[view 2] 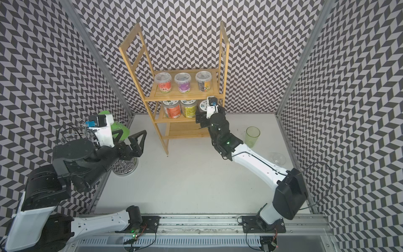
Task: Place the seed container on the shelf
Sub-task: Place the seed jar on the shelf.
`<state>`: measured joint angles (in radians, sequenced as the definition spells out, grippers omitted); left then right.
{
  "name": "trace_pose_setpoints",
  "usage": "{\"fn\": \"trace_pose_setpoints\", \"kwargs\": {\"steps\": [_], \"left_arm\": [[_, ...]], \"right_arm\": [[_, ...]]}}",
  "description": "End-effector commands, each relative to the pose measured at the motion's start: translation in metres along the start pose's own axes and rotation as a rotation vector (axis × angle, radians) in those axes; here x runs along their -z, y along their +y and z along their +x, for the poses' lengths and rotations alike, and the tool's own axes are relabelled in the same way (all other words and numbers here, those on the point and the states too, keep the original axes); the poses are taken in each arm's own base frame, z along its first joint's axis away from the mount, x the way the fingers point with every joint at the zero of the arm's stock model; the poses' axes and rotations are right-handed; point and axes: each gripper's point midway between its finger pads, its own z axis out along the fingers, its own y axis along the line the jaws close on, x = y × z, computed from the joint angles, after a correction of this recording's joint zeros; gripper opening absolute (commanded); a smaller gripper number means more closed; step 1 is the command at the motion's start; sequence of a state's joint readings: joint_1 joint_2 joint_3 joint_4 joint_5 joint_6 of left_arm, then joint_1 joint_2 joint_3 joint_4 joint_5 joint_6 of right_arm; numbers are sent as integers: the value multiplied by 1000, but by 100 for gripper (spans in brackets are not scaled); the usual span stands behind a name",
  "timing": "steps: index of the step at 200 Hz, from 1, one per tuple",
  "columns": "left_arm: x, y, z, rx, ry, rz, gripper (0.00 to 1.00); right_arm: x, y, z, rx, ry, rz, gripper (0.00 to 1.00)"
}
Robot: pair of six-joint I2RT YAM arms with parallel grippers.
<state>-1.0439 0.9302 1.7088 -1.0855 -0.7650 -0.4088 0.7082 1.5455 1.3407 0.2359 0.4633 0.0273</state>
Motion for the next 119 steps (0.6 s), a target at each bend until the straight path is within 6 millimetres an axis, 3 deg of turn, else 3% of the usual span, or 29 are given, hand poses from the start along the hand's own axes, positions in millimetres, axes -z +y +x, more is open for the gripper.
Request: {"fn": "trace_pose_setpoints", "kwargs": {"steps": [1,44,77,119], "left_arm": [[-2,-1,0,-11,-3,-5,100],[-1,1,1,-11,-3,-7,100],[-1,0,1,-13,-1,-4,100],[-2,-2,2,-11,1,3,100]], "right_arm": [[-8,-5,-15,-19,-47,16,93],[-11,-5,-14,-16,-42,13,94],[-6,-6,-22,-11,-41,10,100],[3,-6,-28,-23,-23,-7,99]]}}
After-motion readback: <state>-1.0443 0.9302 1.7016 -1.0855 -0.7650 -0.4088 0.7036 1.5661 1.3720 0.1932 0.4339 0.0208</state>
